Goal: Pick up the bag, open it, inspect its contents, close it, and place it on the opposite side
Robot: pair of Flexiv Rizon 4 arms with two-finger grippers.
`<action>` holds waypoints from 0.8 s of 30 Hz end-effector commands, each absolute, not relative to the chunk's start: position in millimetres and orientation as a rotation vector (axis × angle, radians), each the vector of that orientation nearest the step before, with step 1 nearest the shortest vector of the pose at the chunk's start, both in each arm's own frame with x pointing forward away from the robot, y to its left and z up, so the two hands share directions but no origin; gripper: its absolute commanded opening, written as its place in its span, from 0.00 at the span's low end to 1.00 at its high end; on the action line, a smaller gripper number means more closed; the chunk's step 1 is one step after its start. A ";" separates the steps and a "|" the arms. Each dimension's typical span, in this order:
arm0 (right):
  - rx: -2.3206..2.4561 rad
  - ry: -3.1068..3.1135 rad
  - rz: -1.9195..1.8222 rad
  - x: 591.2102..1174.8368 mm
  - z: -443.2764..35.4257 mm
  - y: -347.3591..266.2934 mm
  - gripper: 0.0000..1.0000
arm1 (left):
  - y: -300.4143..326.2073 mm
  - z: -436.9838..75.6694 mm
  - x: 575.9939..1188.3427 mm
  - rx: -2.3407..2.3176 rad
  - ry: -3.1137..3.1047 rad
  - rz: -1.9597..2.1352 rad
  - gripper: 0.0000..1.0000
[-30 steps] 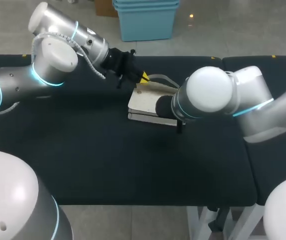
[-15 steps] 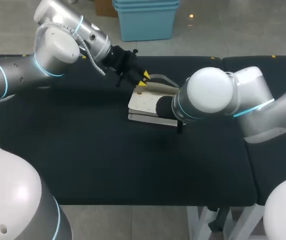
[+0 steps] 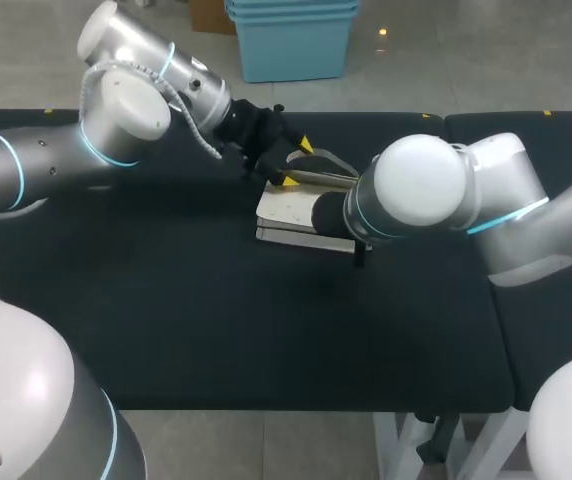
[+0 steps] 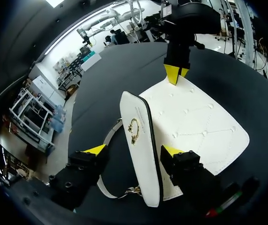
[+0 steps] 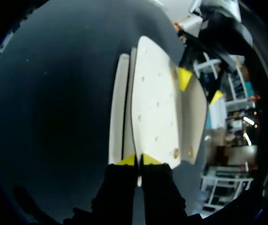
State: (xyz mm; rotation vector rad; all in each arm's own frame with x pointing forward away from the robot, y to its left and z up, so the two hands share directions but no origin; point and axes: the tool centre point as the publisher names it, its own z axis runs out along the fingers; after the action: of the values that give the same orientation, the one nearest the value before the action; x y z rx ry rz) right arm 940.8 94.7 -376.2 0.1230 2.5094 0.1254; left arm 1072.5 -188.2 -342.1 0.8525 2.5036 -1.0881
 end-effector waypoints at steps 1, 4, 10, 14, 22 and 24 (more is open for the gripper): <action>0.123 2.502 0.129 939.0 -378.8 93.7 0.00 | -199.1 -351.6 1087.5 0.854 2.531 -1.094 0.70; 0.123 2.502 0.129 939.0 -378.8 93.7 0.00 | -200.5 -355.5 1092.9 0.833 2.547 -1.087 0.64; 0.123 2.502 0.129 939.0 -378.8 93.7 0.00 | -205.9 -357.2 1096.5 0.839 2.590 -1.049 0.55; 0.123 2.502 0.129 939.0 -378.8 93.7 0.00 | -208.9 -354.8 1093.7 0.852 2.601 -1.022 0.51; 0.123 2.502 0.129 939.0 -378.8 93.7 0.00 | -213.7 -362.8 1097.7 0.843 2.655 -0.997 0.06; 0.123 2.502 0.129 939.0 -378.8 93.7 0.00 | -213.9 -363.0 1098.1 0.836 2.664 -0.988 0.00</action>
State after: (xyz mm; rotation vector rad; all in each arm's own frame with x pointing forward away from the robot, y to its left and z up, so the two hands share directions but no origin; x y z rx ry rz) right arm 940.6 94.6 -376.2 0.1230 2.5095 0.1254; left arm 1091.9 -210.5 -361.6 0.8301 2.6529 -0.9877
